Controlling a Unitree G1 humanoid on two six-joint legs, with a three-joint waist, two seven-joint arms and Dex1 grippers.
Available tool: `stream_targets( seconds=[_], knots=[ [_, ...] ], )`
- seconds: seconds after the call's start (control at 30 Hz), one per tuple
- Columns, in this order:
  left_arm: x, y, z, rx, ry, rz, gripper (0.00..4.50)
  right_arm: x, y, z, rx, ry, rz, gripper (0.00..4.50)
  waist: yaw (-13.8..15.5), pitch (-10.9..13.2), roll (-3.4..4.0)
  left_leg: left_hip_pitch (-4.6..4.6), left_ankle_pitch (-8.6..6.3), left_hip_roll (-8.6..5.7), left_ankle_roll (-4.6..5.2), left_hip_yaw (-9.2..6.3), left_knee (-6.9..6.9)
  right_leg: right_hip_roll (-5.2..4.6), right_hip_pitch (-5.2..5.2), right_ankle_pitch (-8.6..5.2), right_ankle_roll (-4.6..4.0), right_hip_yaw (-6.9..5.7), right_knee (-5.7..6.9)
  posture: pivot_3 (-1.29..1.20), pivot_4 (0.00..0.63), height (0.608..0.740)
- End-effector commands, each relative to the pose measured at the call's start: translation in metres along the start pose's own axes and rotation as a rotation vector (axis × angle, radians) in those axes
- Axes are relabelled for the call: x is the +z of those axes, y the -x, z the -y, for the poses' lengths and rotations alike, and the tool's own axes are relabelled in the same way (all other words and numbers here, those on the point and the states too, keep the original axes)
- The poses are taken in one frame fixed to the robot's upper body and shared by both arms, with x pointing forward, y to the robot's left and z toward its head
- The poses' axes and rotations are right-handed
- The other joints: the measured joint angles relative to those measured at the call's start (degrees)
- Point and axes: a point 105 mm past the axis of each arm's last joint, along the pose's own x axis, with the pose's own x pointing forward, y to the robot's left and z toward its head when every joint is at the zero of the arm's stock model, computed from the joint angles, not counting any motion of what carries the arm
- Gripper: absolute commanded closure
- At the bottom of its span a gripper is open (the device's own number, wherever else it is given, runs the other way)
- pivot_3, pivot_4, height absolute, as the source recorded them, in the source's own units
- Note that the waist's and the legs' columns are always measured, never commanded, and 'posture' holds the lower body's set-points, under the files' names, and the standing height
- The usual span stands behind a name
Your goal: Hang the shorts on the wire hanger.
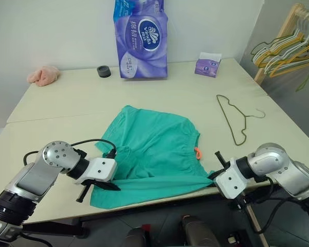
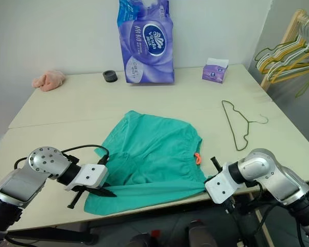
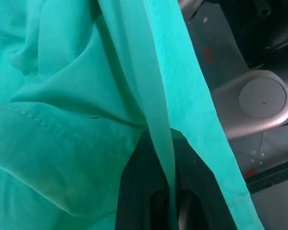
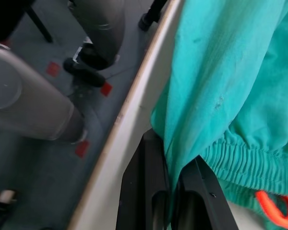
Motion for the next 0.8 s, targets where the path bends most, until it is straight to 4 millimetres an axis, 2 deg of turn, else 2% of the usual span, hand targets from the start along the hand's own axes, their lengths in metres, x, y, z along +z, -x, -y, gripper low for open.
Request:
stream_targets(
  seconds=[0.03,0.17,0.3,0.4,0.43,0.53,0.6,0.63,0.73,0.8],
  knots=[
    [-0.001,0.002,0.007,-0.026,0.031,-0.014,4.29,0.003,0.005,0.006,-0.032,0.018,-0.018,3.86,-0.1,0.0,0.0,0.01,0.0,0.0,0.0,0.01,-0.01,0.0,0.0,-0.01,0.02,0.0,0.0,-0.19,0.098,0.74],
    [0.002,0.005,0.018,-0.078,0.094,0.008,3.31,0.005,0.007,0.004,-0.015,0.036,-0.015,2.57,-0.1,0.0,0.0,0.0,0.0,0.02,0.0,0.01,-0.03,0.02,-0.03,-0.03,0.02,-0.01,0.0,-0.19,0.098,0.74],
    [0.009,0.008,0.026,-0.106,0.142,0.058,2.05,0.017,0.016,0.0,0.014,-0.01,0.049,1.19,0.0,0.0,0.0,0.0,0.0,0.01,0.0,0.03,-0.02,0.01,-0.02,-0.05,0.05,0.0,0.0,-0.19,0.098,0.74],
    [0.026,0.014,0.026,-0.109,0.21,0.165,1.11,0.028,0.027,0.006,-0.024,-0.102,0.118,0.14,0.0,0.0,-0.02,0.0,0.0,0.02,0.0,0.02,-0.01,0.01,-0.02,-0.09,0.13,0.0,0.0,-0.19,0.1,0.74],
    [0.034,0.018,0.025,-0.102,0.235,0.215,0.79,0.031,0.031,0.009,-0.044,-0.138,0.144,0.0,0.0,0.1,-0.04,0.0,0.0,0.02,0.0,0.01,-0.01,0.01,0.0,-0.11,0.15,-0.01,-0.01,-0.18,0.1,0.74],
    [0.054,0.029,0.018,-0.07,0.276,0.33,0.04,0.04,0.045,0.021,-0.151,-0.284,0.245,0.0,0.1,0.1,-0.08,-0.01,0.0,0.03,0.0,-0.03,0.01,0.01,0.0,-0.11,0.16,-0.02,0.0,-0.18,0.102,0.74],
    [0.058,0.032,0.013,-0.039,0.278,0.355,0.04,0.04,0.05,0.027,-0.213,-0.347,0.275,0.0,0.1,0.1,-0.09,-0.01,0.0,0.03,0.0,-0.05,0.01,0.0,0.01,-0.12,0.17,-0.01,0.0,-0.18,0.102,0.74],
    [0.062,0.034,0.005,0.004,0.276,0.38,0.04,0.037,0.054,0.033,-0.275,-0.398,0.288,0.0,0.1,0.1,-0.08,0.0,0.0,0.03,0.0,-0.04,0.01,0.01,0.01,-0.12,0.17,0.0,-0.01,-0.18,0.103,0.74],
    [0.071,0.041,-0.043,0.283,0.252,0.458,0.04,0.008,0.072,0.053,-0.543,-0.573,0.282,0.0,0.7,0.1,-0.13,-0.02,0.0,0.02,0.0,-0.06,0.05,0.0,0.05,-0.12,0.18,0.02,-0.01,-0.18,0.104,0.74],
    [0.07,0.04,-0.062,0.402,0.181,0.428,0.04,-0.011,0.085,0.062,-0.701,-0.66,0.267,0.0,1.1,0.1,-0.2,-0.06,0.0,0.0,-0.01,-0.07,0.13,0.0,0.05,-0.08,0.12,0.03,-0.01,-0.18,0.105,0.74]
  ],
)
